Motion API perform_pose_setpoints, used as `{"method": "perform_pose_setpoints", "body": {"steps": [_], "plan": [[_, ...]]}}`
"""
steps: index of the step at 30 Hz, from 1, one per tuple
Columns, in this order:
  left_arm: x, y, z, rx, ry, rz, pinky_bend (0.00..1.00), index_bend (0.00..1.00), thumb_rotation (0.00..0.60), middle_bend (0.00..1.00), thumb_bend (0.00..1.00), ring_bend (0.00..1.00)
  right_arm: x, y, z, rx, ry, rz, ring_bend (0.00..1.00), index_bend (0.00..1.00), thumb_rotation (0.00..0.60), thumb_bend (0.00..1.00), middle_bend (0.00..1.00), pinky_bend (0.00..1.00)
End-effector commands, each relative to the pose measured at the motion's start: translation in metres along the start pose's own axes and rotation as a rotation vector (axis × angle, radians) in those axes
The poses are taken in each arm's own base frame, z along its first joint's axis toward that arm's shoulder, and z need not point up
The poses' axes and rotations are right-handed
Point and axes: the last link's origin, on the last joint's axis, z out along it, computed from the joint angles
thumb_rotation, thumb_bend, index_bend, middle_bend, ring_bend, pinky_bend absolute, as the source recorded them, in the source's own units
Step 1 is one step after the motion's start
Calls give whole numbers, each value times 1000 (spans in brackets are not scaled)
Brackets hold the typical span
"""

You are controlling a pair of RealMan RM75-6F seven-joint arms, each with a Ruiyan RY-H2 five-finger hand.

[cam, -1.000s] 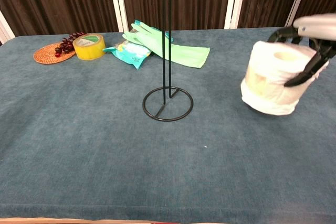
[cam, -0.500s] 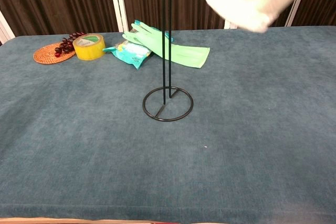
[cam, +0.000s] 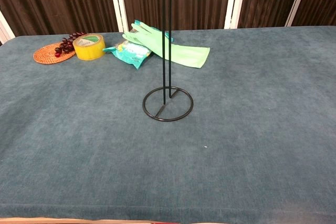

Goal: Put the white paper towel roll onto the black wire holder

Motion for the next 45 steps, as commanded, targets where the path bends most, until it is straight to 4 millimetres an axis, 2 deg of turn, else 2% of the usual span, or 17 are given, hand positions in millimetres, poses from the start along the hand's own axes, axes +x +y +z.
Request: {"method": "perform_pose_setpoints", "body": {"steps": [1, 15, 21, 23, 24, 25, 28, 29, 32, 34, 37, 41, 44, 45], "plan": [[0, 0, -1, -8, -7, -1, 93, 0, 600, 0, 423, 11, -8, -12, 13, -14, -48, 0, 688, 753, 600, 196, 661, 692], [0, -1, -1, -10, -11, -8, 92, 0, 600, 0, 425, 11, -27, -34, 41, -81, -118, -40, 688, 748, 600, 196, 661, 692], [0, -1, -1, -11, -8, -10, 92, 0, 600, 0, 425, 11, -38, -35, 45, -131, -178, -80, 680, 692, 600, 196, 661, 692], [0, -1, -1, -12, -8, -10, 93, 0, 600, 0, 424, 11, -43, -35, 45, -150, -206, -93, 646, 636, 600, 196, 656, 686], [0, -1, -2, -13, -8, -10, 93, 0, 600, 0, 424, 11, -45, -35, 45, -153, -215, -97, 620, 582, 600, 196, 639, 680], [0, -1, -2, -14, -8, -10, 93, 0, 600, 0, 424, 11, -47, -34, 45, -158, -222, -100, 579, 483, 600, 196, 601, 663], [1, -1, -2, -15, -7, -11, 93, 0, 600, 0, 424, 11, -49, -34, 45, -160, -239, -101, 383, 120, 600, 196, 380, 516], [1, -1, -2, -16, -7, -11, 93, 0, 600, 0, 424, 11, -49, -33, 45, -158, -239, -101, 270, 27, 600, 196, 265, 421], [1, -1, -1, -17, -9, -10, 92, 0, 600, 0, 424, 11, -47, -31, 43, -149, -228, -113, 66, 0, 600, 193, 65, 244], [0, -1, -1, -17, -10, -9, 92, 0, 600, 0, 424, 11, -45, -29, 41, -147, -217, -127, 12, 0, 600, 185, 11, 188], [0, 0, -1, -17, -9, -8, 92, 0, 600, 0, 423, 11, -41, -24, 37, -150, -209, -132, 0, 0, 600, 168, 0, 129], [0, 1, -1, -15, -6, -7, 92, 0, 600, 0, 424, 11, -37, -18, 32, -153, -213, -128, 0, 0, 600, 155, 0, 121], [1, 1, -1, -17, -4, -7, 92, 0, 600, 0, 425, 11, -31, -13, 22, -144, -204, -139, 0, 0, 600, 154, 0, 117], [1, 1, -1, -17, -2, -5, 92, 0, 600, 0, 424, 11, -28, -10, 13, -136, -199, -144, 0, 0, 600, 154, 0, 113]]}}
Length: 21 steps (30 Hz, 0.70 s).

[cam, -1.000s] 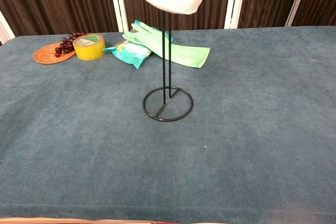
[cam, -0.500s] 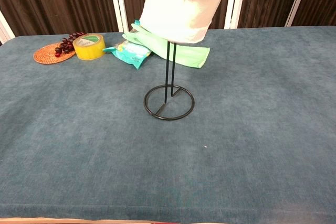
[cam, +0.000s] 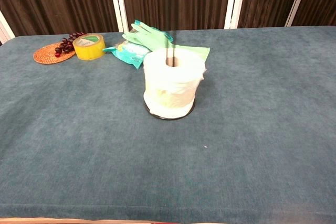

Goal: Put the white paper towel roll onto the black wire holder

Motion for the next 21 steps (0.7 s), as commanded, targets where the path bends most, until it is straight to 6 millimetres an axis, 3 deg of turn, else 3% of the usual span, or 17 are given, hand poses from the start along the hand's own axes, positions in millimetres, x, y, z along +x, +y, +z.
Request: {"method": "perform_pose_setpoints", "body": {"steps": [1, 4, 9, 13, 17, 21], "plan": [[0, 0, 0, 0, 2, 1, 92, 0, 600, 0, 424, 11, 0, 12, -24, 17, 16, -15, 0, 0, 600, 154, 0, 105], [1, 0, -1, -3, 10, 0, 92, 0, 600, 0, 424, 11, -11, 38, -60, 6, 50, -49, 0, 0, 600, 154, 0, 45], [3, 0, -2, -10, 32, -9, 92, 0, 600, 0, 426, 12, -61, 101, -136, -90, 90, -149, 0, 0, 600, 154, 0, 0], [4, 0, -3, -22, 45, -6, 92, 0, 600, 0, 425, 16, -98, 146, -182, -163, 138, -145, 0, 0, 600, 154, 0, 0], [2, 1, -6, -38, 46, -2, 91, 0, 600, 0, 426, 16, -121, 179, -210, -297, 222, -116, 0, 0, 600, 154, 0, 0], [3, 0, -8, -31, 53, -3, 91, 0, 600, 0, 426, 16, -122, 191, -211, -295, 206, -69, 0, 0, 600, 154, 0, 0]]}}
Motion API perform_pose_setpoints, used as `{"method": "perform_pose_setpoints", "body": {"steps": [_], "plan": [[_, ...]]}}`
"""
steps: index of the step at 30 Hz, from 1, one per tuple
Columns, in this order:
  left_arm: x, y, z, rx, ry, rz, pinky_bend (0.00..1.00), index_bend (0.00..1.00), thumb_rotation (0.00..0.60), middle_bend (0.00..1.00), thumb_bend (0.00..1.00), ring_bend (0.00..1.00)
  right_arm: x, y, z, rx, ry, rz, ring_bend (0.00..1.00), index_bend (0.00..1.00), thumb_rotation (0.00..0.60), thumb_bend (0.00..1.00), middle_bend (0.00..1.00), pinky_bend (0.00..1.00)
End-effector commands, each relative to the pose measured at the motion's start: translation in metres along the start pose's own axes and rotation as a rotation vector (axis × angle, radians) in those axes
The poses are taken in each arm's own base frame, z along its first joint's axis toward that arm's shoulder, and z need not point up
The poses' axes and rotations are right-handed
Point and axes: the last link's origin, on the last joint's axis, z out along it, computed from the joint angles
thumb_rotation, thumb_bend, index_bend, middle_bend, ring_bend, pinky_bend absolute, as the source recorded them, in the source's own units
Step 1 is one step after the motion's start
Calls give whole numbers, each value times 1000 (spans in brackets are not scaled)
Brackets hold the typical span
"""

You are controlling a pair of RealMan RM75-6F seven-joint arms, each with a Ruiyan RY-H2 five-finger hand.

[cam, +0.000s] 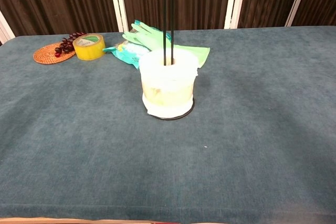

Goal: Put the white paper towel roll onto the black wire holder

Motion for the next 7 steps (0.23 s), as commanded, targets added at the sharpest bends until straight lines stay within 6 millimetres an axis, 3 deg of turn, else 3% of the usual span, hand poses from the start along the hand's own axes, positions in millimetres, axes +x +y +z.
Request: {"method": "perform_pose_setpoints", "body": {"steps": [1, 7], "plan": [[1, -1, -1, 6, 7, -1, 91, 0, 600, 0, 426, 16, -18, 26, -33, -95, -4, 88, 0, 0, 600, 154, 0, 0], [1, 2, 5, 2, 10, -1, 90, 0, 600, 0, 427, 16, -16, 26, -37, -89, -18, 81, 0, 0, 600, 154, 0, 0]]}}
